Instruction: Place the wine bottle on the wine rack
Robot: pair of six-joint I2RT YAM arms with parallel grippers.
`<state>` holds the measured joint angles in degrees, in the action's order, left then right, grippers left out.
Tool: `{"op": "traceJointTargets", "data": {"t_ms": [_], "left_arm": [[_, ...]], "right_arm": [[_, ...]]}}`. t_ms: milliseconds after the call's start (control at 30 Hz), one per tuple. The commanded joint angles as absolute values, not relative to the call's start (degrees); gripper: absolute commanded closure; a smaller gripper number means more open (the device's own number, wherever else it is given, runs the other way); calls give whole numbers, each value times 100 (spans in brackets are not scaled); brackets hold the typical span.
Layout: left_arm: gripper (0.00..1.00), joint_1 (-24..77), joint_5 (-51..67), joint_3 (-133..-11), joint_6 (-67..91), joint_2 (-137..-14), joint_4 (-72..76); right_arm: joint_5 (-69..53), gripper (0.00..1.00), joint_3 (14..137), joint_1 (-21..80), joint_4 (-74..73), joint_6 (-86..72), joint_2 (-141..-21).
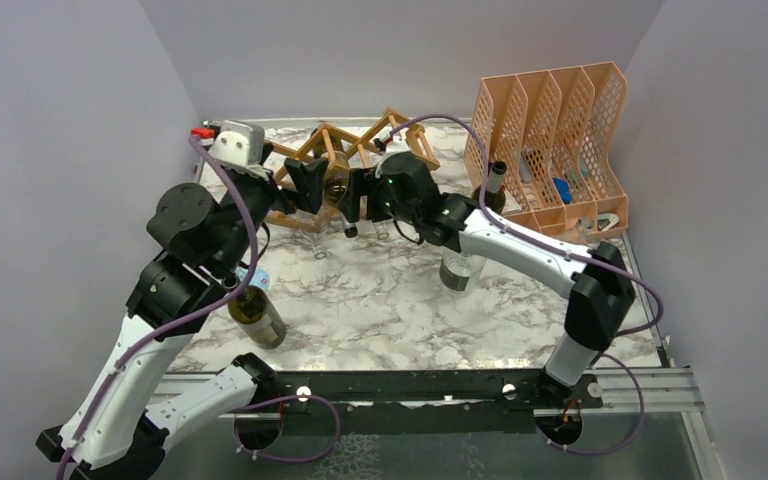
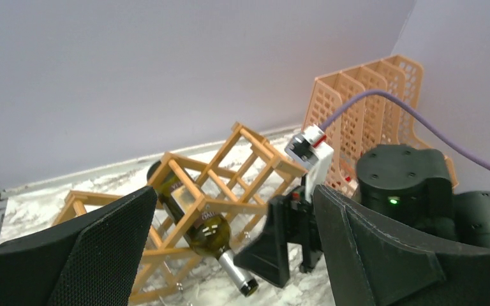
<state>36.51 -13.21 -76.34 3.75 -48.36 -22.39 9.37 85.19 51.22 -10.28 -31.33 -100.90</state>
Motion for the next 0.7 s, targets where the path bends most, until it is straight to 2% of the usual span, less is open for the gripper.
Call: {"op": "traceJointTargets", "data": {"t_ms": [0, 267, 467, 667], "left_arm": [[1, 3656, -1571, -8117, 279, -4763, -2056], [1, 3656, -1652, -8306, 429, -4580, -1882], [1, 3657, -1652, -8341, 516, -4454, -1826], [1, 3656, -1723, -8286, 536, -4306, -1796]], "right_arm": [[-75, 21, 8079, 5207, -321, -2078, -9467], [-1697, 21, 7481, 6032, 582, -977, -8976], [-1565, 26, 7817, 6676, 839, -767, -9478], [-1560, 24, 8428, 7223, 946, -518, -10102]]}}
